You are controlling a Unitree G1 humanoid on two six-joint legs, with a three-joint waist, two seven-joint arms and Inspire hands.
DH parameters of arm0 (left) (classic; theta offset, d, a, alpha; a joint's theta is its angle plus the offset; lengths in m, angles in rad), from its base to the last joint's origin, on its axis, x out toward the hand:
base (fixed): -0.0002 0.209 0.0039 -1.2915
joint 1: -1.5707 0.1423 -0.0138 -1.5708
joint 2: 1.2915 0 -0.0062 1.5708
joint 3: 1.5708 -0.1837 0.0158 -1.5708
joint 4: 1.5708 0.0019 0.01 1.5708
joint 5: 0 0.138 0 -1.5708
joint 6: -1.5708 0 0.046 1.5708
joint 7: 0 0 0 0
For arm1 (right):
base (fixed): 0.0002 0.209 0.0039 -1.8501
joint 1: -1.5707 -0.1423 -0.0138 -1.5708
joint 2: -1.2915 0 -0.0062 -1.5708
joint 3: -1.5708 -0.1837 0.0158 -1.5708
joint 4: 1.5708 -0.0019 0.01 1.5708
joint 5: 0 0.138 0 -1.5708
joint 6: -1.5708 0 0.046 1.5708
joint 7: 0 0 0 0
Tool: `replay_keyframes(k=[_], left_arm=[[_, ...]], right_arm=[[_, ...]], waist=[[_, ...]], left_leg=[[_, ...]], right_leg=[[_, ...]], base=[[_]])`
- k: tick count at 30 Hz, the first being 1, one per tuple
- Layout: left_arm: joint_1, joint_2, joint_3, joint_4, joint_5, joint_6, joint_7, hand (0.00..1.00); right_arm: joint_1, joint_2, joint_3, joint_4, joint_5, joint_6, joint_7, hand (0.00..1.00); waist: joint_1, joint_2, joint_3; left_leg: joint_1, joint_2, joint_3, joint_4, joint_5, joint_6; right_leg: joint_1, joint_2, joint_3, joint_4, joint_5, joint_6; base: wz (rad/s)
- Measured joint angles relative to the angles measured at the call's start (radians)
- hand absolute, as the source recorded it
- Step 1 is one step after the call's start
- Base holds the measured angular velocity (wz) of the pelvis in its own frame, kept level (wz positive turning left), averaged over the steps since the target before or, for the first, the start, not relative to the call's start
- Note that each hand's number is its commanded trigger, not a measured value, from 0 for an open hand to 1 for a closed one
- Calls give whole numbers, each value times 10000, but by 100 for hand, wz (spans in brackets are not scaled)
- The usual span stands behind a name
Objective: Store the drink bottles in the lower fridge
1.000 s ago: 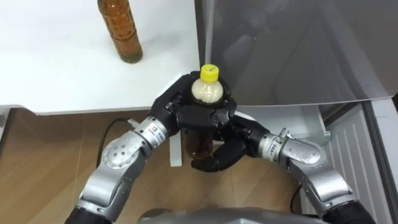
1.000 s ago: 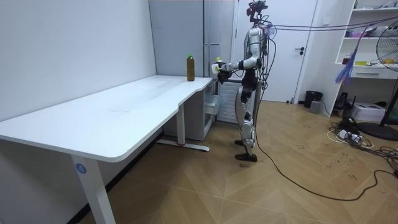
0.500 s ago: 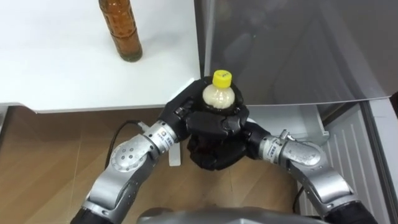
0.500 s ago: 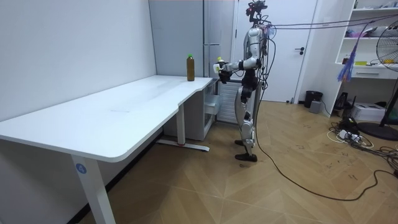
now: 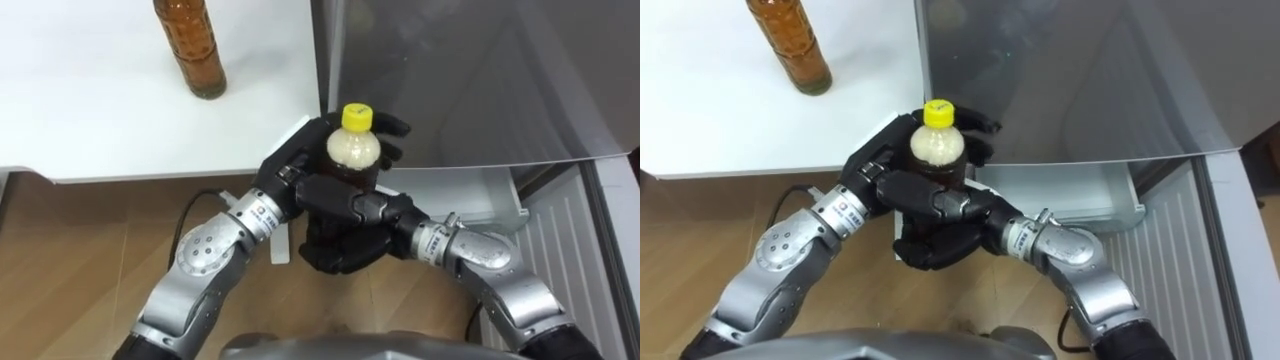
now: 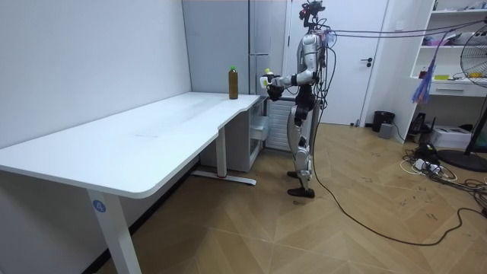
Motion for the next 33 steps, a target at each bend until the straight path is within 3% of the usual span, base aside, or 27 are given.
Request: replay_keyframes(k=[14,24,29,33], left_arm=[[4,359,-2,-423,39,-64,286,0],[15,440,204,-1037,1187,-39,384,0],[19,429,543,-1460,1568,-43,385,0],[18,402,915,-2209,1546,-86,494,0]], right_arm=[[3,-8,88,20,352,-1,3,100],[13,-46,19,16,458,-148,11,100],[18,-48,-50,16,433,-239,11,100],[405,-41,-205,16,439,-332,3,100]], waist=[[12,18,3],[47,265,2],[80,243,12],[293,88,62]], left_leg=[[12,3,3,12,0,0],[6,19,8,9,1,-1],[63,21,-20,9,0,-1],[192,22,-38,-6,0,-1]], right_leg=[[29,12,-23,-13,1,-2],[1,26,-8,4,10,-14],[40,23,1,36,11,-15],[163,26,6,-9,10,-16]], base=[[0],[0],[-1],[-1]])
